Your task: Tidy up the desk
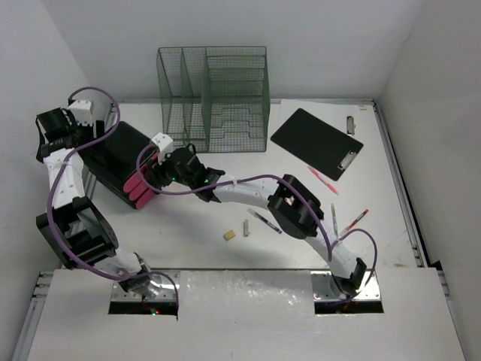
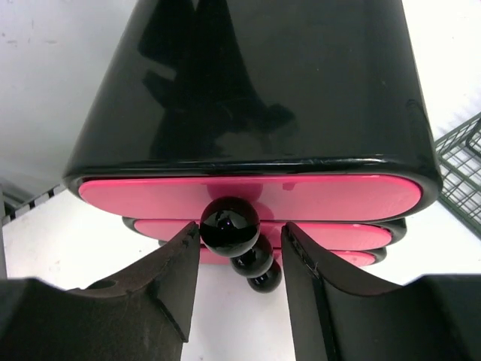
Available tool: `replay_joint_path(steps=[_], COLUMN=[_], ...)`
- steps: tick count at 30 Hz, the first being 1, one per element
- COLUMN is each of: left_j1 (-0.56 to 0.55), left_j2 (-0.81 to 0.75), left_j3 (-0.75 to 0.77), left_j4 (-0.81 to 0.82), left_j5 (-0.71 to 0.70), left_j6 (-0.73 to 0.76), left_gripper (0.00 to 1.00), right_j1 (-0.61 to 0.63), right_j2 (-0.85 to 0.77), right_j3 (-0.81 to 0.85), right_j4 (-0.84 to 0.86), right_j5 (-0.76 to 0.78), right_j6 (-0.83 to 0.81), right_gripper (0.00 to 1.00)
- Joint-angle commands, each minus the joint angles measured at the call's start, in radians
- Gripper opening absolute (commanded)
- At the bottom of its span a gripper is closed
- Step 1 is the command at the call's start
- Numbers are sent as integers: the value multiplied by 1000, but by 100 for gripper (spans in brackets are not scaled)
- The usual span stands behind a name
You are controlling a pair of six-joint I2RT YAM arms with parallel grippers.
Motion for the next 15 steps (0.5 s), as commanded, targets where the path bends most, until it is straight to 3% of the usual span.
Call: replay_joint_path(steps=[1,15], left_j1=[-2,-1], left_j2=[21,27], left_j3=[-26,-50], left_j4=[-13,2], left_j5=[2,-14], left_j6=[-2,17], left_gripper=[71,71], right_j1=[10,16], right_j2=[11,45], right_j3=[45,59], right_j4=[69,79], right_j5=[52,109], right_j6=[40,39], right_gripper=[45,39])
